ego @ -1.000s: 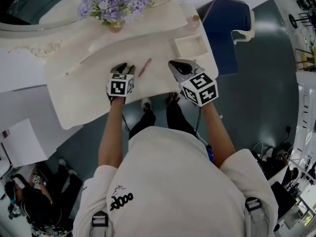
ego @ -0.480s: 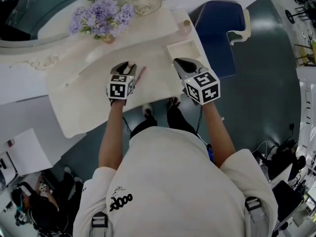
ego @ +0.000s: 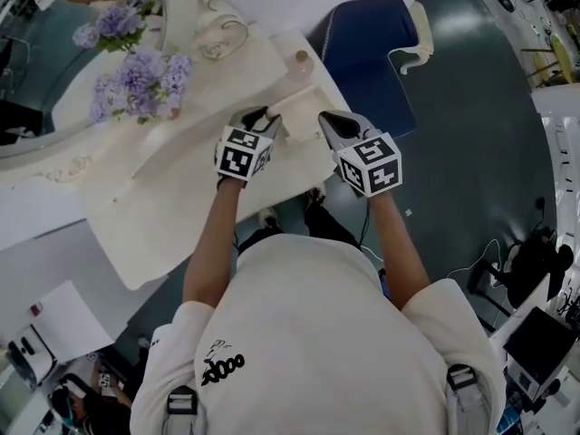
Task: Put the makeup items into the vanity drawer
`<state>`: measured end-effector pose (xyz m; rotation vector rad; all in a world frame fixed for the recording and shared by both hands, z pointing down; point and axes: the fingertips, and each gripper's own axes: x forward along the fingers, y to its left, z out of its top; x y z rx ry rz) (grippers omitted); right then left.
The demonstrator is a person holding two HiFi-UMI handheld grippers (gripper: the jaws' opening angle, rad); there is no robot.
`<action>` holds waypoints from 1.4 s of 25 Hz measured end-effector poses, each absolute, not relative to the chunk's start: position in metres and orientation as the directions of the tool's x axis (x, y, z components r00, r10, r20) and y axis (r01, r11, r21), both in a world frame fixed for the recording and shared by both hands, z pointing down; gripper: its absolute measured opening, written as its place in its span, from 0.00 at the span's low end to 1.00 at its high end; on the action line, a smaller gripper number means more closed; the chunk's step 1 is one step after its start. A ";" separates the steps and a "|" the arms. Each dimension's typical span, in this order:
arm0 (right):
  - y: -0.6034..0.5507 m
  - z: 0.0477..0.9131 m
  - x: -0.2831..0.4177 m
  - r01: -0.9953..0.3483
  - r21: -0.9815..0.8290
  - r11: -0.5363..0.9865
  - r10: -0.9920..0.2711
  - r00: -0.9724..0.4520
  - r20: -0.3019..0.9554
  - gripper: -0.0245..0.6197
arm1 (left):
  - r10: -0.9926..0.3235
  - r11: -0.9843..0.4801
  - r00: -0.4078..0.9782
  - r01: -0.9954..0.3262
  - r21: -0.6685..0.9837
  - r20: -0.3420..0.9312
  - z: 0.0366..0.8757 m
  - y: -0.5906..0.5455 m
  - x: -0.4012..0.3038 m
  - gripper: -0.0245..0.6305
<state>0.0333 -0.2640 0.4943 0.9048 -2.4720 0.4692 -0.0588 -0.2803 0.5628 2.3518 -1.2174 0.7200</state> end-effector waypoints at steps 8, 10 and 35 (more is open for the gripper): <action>-0.280 0.505 0.075 -0.727 -0.158 0.669 -0.546 -0.623 0.560 0.04 | -0.496 -0.684 0.569 -0.721 0.108 0.656 0.585 -0.319 0.011 0.26; -0.283 0.508 0.086 -0.739 -0.161 0.655 -0.551 -0.612 0.567 0.04 | -0.460 -0.718 0.568 -0.690 0.091 0.683 0.594 -0.328 0.024 0.26; -0.282 0.513 0.110 -0.778 -0.167 0.605 -0.586 -0.578 0.569 0.04 | -0.442 -0.788 0.536 -0.615 -0.026 0.719 0.595 -0.337 0.037 0.31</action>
